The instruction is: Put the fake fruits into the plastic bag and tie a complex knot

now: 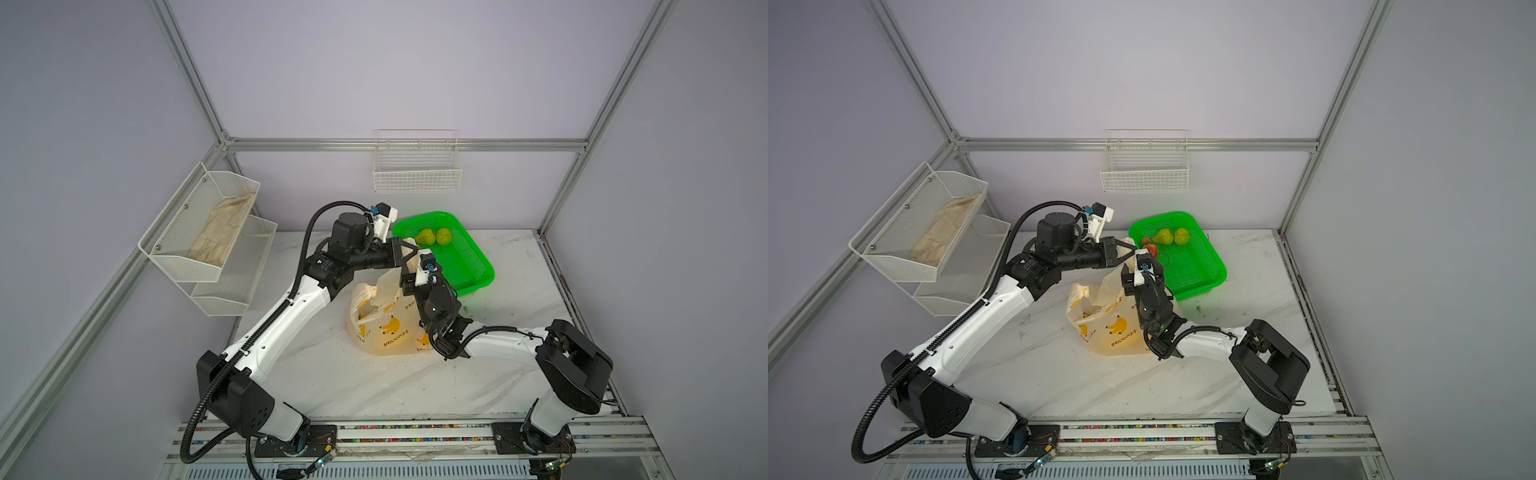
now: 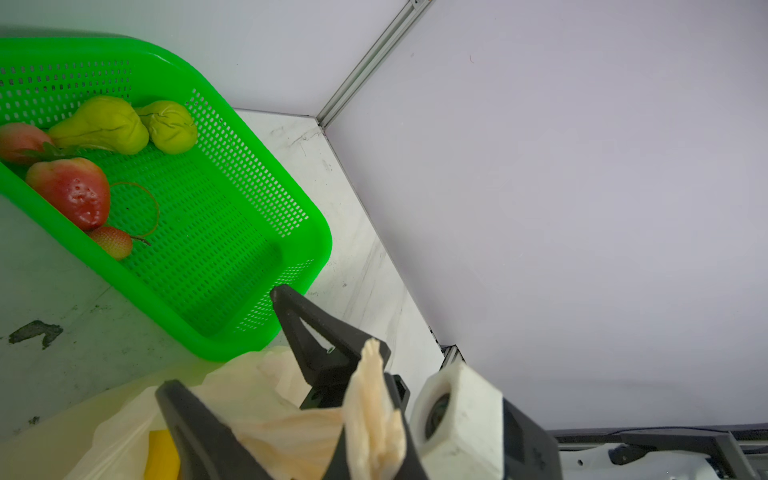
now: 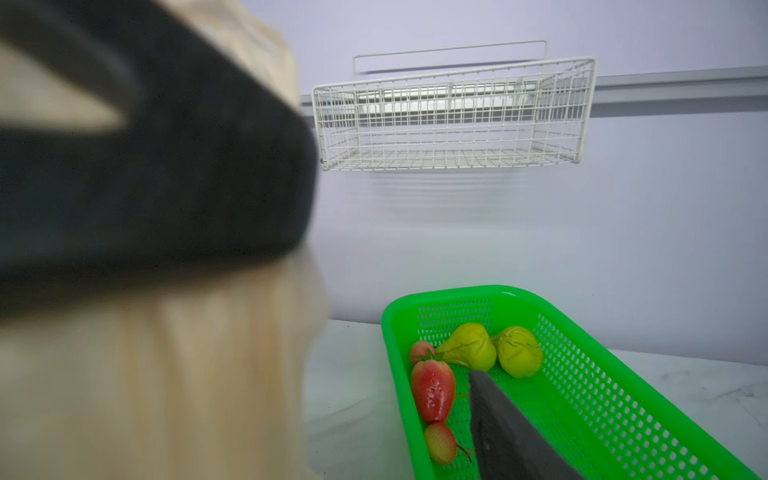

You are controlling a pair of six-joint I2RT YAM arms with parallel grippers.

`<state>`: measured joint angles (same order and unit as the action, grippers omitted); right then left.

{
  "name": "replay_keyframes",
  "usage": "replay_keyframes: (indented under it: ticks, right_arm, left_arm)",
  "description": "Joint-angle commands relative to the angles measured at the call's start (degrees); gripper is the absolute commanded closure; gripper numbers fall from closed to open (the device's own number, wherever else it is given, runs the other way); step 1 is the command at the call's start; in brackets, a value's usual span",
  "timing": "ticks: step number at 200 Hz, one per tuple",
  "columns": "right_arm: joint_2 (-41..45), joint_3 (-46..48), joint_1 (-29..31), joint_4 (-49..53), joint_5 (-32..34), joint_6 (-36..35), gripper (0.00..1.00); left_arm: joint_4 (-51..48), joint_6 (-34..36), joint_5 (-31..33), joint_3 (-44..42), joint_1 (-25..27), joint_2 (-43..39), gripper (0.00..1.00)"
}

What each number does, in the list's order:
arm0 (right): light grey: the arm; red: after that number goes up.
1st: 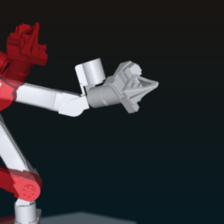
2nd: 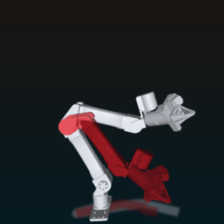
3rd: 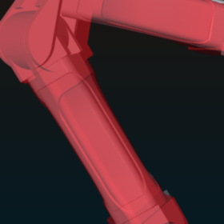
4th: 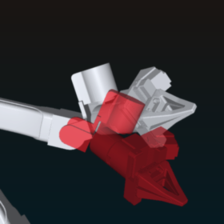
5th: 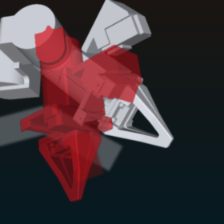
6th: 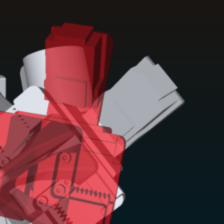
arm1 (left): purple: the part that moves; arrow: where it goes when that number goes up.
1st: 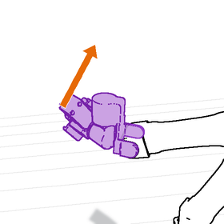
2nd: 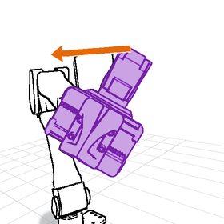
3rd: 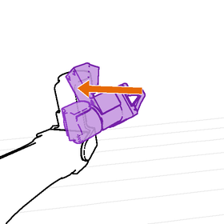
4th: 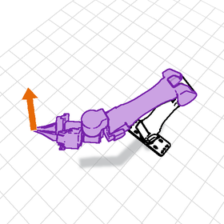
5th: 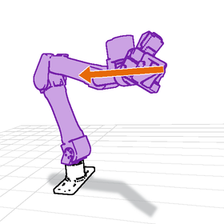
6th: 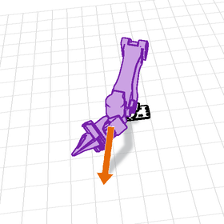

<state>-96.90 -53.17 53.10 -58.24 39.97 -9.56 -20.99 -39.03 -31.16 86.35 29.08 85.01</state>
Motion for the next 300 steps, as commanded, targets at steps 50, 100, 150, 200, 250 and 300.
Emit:
replay_keyframes:
  ticks: [50, 100, 150, 200, 250, 300]
  right_arm:
    - [-3.5, -0.6, 0.6, 0.4, 12.9, 2.0, 0.63]
    - [0.7, 7.7, 0.6, 0.3, 6.2, 5.5, 0.73]
    - [5.9, 11.7, 0.5, -1.5, -4.9, 2.6, 0.88]
    - [8.7, 11.1, -0.2, 4.1, -9.8, 5.7, 1.00]
    - [8.1, 11.7, -1.9, 6.5, -13.5, 9.5, 1.00]
    - [10.1, 11.0, -3.7, 9.0, -16.5, 13.7, 1.00]
  left_arm:
    - [3.0, -3.5, 0.8, -2.1, 0.5, -3.3, 1.00]
    - [0.5, -0.2, 5.4, -1.9, -0.3, -3.5, 1.00]
    - [0.8, 4.3, 7.2, -2.2, -1.8, -5.7, 1.00]
    - [5.0, 11.2, 4.5, -1.3, -2.3, -6.8, 0.68]
    - [6.0, 15.4, -0.9, -0.4, -9.8, -10.6, 0.27]
    - [-3.4, 29.1, -2.8, -5.4, -16.7, -20.3, 0.14]
